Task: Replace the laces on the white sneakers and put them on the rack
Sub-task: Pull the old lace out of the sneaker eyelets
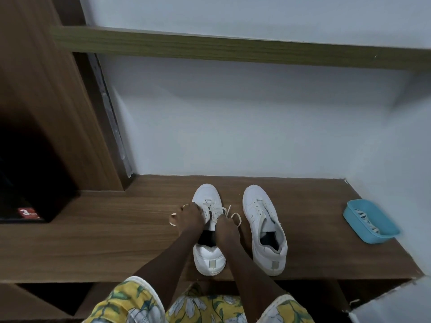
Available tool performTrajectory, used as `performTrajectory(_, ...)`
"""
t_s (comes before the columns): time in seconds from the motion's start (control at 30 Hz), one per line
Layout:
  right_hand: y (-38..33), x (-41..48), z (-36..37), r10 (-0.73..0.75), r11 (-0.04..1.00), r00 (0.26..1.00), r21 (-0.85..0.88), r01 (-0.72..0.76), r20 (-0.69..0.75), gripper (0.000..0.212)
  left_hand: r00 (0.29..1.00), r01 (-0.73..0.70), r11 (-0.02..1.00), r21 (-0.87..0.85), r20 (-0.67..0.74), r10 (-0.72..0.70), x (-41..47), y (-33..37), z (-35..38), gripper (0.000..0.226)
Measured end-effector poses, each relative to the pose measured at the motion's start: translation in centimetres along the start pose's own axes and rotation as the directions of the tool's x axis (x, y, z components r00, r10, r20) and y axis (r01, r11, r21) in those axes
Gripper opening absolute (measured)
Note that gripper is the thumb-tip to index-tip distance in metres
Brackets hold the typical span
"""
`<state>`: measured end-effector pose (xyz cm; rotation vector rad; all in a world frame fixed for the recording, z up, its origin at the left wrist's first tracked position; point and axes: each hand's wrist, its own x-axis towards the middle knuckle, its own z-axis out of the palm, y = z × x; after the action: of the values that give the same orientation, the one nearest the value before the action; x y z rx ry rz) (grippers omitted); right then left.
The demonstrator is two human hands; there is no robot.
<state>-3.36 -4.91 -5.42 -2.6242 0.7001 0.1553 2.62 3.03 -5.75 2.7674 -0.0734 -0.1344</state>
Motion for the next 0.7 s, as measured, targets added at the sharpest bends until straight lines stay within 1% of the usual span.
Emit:
performTrajectory(0.17, 0.2, -0.1, 0.2, -0.015, 1.000, 1.000, -0.023, 0.015, -0.008, 0.028, 0.973, 0.229, 0.960, -0.160, 0.037, -0.226, 0.7, -2.6, 0.0, 0.024)
performTrajectory(0.3, 0.1, -0.1, 0.3, -0.014, 1.000, 1.000, -0.020, 0.014, -0.011, 0.027, 0.922, 0.381, 0.906, -0.185, 0.012, -0.386, 0.9, -4.6, -0.4, 0.029)
performTrajectory(0.37, 0.2, -0.1, 0.3, -0.016, 1.000, 1.000, -0.024, 0.016, -0.011, 0.027, 0.897, 0.433, 0.873, -0.224, 0.015, -0.442, 1.0, -5.1, -0.4, 0.031)
performTrajectory(0.43, 0.3, 0.0, 0.3, -0.018, 0.999, 1.000, -0.029, 0.018, -0.009, 0.027, 0.892, 0.439, 0.865, -0.242, 0.005, -0.452, 1.0, -5.0, -0.4, 0.030)
performTrajectory(0.5, 0.3, 0.0, 0.3, -0.015, 0.999, 1.000, -0.028, 0.015, -0.015, 0.027, 0.920, 0.368, 0.900, -0.233, -0.053, -0.389, 0.7, -4.6, -0.4, 0.028)
performTrajectory(0.53, 0.2, 0.0, 0.3, -0.013, 1.000, 1.000, -0.026, 0.012, -0.017, 0.027, 0.941, 0.303, 0.928, -0.217, -0.084, -0.327, 0.5, -4.3, -0.5, 0.028)
performTrajectory(0.57, 0.2, 0.0, 0.3, -0.013, 1.000, 1.000, -0.025, 0.012, -0.020, 0.028, 0.964, 0.223, 0.956, -0.188, -0.104, -0.246, 0.4, -4.0, -0.6, 0.029)
performTrajectory(0.63, 0.3, 0.0, 0.3, -0.014, 1.000, 1.000, -0.022, 0.014, -0.021, 0.028, 0.993, 0.046, 0.993, -0.105, -0.101, -0.057, 0.3, -3.4, -0.8, 0.030)
performTrajectory(0.7, 0.3, 0.0, 0.3, -0.015, 1.000, 1.000, -0.019, 0.014, -0.023, 0.028, 0.992, -0.104, 0.994, -0.016, -0.067, 0.103, 0.2, -2.6, -0.8, 0.030)
